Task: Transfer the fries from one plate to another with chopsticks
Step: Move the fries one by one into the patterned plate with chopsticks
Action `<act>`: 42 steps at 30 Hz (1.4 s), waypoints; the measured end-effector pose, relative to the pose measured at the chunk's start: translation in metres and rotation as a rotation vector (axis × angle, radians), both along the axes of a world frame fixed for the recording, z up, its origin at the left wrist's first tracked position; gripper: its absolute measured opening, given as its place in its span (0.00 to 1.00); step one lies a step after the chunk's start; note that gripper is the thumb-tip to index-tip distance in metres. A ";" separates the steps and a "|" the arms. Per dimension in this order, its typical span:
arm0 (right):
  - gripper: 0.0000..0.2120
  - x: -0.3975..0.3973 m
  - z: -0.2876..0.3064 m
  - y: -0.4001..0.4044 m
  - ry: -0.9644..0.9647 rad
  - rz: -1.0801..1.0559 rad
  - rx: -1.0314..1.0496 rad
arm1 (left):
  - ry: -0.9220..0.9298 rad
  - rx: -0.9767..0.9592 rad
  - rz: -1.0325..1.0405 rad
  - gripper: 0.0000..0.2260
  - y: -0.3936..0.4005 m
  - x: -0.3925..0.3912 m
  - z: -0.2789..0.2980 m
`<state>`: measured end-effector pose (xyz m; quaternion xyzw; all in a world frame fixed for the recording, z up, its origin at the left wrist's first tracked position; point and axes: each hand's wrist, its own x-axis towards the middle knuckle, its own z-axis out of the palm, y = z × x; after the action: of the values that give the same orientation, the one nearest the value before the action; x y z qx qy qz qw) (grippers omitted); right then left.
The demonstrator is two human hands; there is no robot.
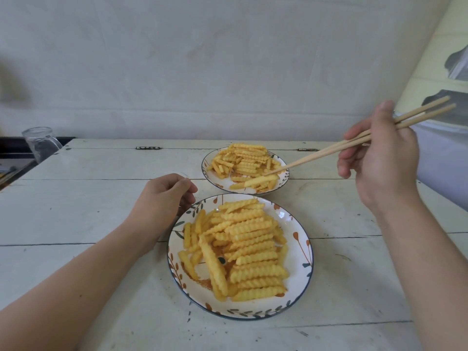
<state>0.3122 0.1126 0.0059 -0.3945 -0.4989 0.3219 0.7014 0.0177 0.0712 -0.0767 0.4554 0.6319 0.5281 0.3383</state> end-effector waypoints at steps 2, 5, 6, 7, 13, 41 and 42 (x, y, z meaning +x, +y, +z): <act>0.28 0.001 0.004 -0.007 -0.016 0.002 -0.043 | 0.001 -0.001 0.001 0.13 -0.002 0.000 0.001; 0.27 0.008 0.015 -0.023 -0.048 -0.021 -0.070 | -0.004 0.003 -0.010 0.13 -0.005 -0.001 0.002; 0.27 0.010 0.019 -0.029 -0.065 -0.040 -0.067 | -0.004 0.007 -0.010 0.12 -0.005 -0.001 0.002; 0.28 0.013 0.023 -0.035 -0.087 -0.061 -0.065 | -0.004 0.010 -0.009 0.12 -0.005 -0.001 0.002; 0.28 0.022 0.023 -0.074 -0.343 -0.116 -0.088 | -0.021 0.027 0.001 0.12 -0.008 0.003 0.002; 0.20 -0.001 -0.036 0.029 -0.305 0.044 0.016 | 0.010 0.014 0.010 0.12 -0.004 0.003 0.002; 0.20 0.000 -0.036 0.030 -0.299 0.020 0.018 | 0.006 0.014 0.010 0.12 -0.004 0.003 0.002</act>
<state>0.3125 0.1422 -0.0298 -0.4265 -0.6045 0.2622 0.6196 0.0205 0.0673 -0.0748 0.4562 0.6316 0.5327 0.3304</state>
